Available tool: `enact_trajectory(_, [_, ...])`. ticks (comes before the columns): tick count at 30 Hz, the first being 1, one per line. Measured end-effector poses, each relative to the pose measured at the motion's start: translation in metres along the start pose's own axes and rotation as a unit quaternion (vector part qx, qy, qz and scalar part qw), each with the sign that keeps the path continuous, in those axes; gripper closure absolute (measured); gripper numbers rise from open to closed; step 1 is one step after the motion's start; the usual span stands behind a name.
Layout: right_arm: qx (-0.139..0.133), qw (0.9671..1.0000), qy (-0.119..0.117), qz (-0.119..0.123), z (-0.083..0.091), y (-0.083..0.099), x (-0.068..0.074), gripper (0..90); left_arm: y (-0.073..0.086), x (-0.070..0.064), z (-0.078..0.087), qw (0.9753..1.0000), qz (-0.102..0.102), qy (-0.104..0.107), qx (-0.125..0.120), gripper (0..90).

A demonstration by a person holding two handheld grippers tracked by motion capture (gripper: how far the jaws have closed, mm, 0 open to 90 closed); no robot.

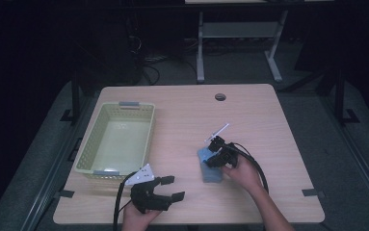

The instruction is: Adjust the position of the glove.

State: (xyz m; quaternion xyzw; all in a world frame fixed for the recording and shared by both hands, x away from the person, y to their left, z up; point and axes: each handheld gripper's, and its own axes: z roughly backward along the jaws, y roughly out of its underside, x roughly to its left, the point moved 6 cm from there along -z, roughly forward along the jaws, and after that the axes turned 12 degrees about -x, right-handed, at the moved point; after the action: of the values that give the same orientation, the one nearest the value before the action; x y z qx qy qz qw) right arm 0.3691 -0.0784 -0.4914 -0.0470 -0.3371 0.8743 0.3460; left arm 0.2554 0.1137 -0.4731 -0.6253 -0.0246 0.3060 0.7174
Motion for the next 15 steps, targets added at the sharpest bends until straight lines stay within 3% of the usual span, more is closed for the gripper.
enact_trajectory(3, [-0.004, 1.0000, -0.004, -0.008, 0.002, 0.001, 0.000, 77.8, 0.001, 0.000, -0.001, 1.0000, 0.005, -0.001, 0.001, 25.2])
enact_trajectory(8, [-0.012, 0.9999, 0.006, -0.006, 0.009, 0.001, 0.001, 65.7, 0.003, -0.002, -0.002, 0.9999, 0.015, 0.006, 0.001, 25.2])
enact_trajectory(9, [-0.024, 0.9996, 0.007, -0.011, 0.015, 0.002, 0.003, 57.2, 0.004, -0.004, -0.004, 0.9998, 0.020, 0.007, 0.001, 25.2])
enact_trajectory(11, [-0.031, 0.9992, 0.012, -0.020, 0.021, 0.004, 0.004, 49.9, 0.004, -0.005, -0.006, 0.9996, 0.026, 0.008, 0.000, 25.3])
enact_trajectory(14, [-0.049, 0.9981, 0.008, -0.037, 0.030, 0.007, 0.003, 43.5, 0.004, -0.005, -0.008, 0.9994, 0.033, 0.008, -0.002, 25.1])
enact_trajectory(15, [-0.057, 0.9970, 0.005, -0.053, 0.034, 0.008, 0.003, 42.2, 0.003, -0.006, -0.012, 0.9989, 0.046, 0.010, 0.002, 24.9])
